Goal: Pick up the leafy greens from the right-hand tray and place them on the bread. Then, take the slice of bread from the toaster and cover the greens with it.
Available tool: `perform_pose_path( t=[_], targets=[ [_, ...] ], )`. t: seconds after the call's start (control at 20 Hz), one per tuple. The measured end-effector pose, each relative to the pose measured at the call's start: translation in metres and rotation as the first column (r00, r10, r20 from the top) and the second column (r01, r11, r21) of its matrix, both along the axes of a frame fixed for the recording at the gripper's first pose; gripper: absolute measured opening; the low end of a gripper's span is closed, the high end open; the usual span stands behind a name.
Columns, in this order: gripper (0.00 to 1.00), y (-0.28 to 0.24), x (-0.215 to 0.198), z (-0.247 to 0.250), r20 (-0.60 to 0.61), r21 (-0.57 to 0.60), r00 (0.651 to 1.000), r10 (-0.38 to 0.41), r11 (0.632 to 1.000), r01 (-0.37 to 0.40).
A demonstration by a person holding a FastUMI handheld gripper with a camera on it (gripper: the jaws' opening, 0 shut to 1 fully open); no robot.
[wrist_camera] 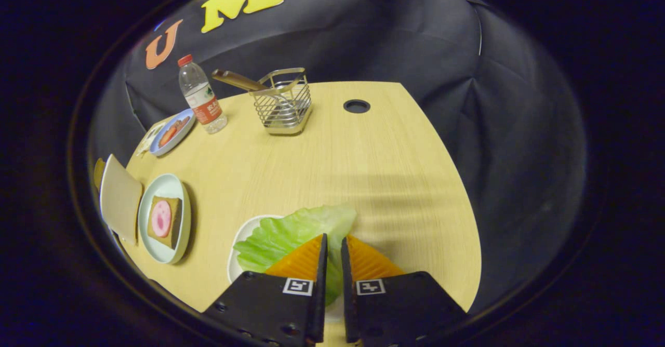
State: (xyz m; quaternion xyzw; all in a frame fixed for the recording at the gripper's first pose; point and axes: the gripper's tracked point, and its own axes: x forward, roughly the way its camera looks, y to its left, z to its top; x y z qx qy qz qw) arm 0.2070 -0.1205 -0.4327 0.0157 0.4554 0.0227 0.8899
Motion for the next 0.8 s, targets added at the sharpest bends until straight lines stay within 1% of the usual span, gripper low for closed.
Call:
perform_pose_path(
  t=[0.05,0.15,0.45,0.65,0.8],
  targets=[
    [0.11,-0.005,0.000,0.003,-0.008,-0.031,1.000,-0.012,0.999,0.011],
    [0.00,-0.002,-0.005,0.012,0.004,-0.034,1.000,-0.020,0.999,0.021],
    [0.00,0.011,-0.023,0.064,0.111,-0.061,0.993,-0.040,0.997,0.047],
    [0.00,0.037,-0.044,0.098,0.157,-0.076,0.987,-0.041,0.996,0.054],
    [0.00,0.071,-0.061,0.120,0.181,-0.075,0.983,-0.036,0.996,0.050]
  ],
)
